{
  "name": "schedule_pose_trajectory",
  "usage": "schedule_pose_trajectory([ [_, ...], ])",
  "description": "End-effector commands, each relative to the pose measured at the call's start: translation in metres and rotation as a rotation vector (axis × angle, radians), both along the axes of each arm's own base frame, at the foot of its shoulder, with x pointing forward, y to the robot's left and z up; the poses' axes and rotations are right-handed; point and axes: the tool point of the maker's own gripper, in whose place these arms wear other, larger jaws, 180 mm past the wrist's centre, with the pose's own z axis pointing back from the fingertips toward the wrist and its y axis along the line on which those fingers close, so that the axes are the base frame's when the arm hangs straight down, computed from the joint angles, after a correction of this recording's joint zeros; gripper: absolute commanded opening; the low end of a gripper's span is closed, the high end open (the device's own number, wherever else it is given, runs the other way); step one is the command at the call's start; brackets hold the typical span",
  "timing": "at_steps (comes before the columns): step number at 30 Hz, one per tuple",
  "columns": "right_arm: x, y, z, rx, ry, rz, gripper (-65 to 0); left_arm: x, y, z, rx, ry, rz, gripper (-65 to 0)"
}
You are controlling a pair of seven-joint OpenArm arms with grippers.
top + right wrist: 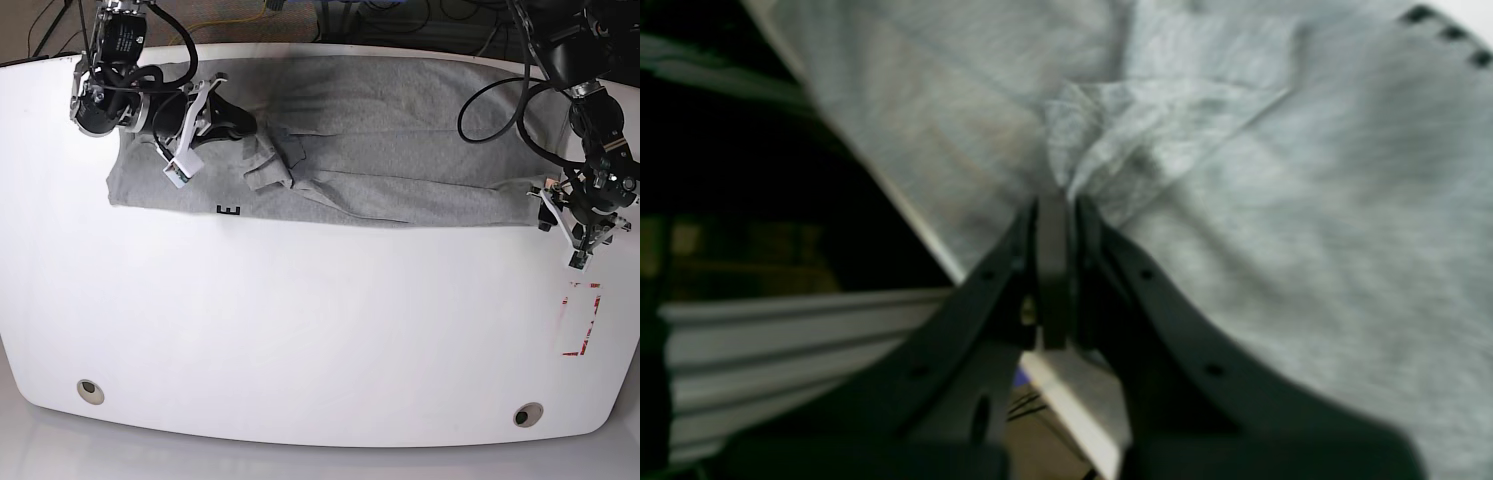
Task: Layout the t-shirt on the table in an organized manner, then fold the t-shirt properly
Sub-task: 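Lift the sleeve with the right gripper and fold it onto the shirt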
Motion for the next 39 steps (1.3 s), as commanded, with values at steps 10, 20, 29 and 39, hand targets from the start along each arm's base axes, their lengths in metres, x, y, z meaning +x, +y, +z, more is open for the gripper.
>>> schedule_pose_trajectory([
  [10,-0.030,0.022,-0.004,0.036,0.053,0.108,-30.8,0.009,0.000,0.012,0.001,-0.048,-0.002,-31.1],
  [20,-0.029,0.019,-0.003,0.031,0.051,0.104,-15.5,0.010,-0.001,0.013,0.001,-0.052,-0.003,-31.1],
  [29,0.004,-0.009,0.007,0.013,-0.027,-0.019,-15.4,0.007,-0.003,0.023,0.025,-0.078,-0.016,-31.1],
  [39,0.021,-0.001,-0.004,0.092,0.008,-0.072,-15.4,0.006,-0.003,0.025,0.030,-0.082,-0.018,-31.1],
])
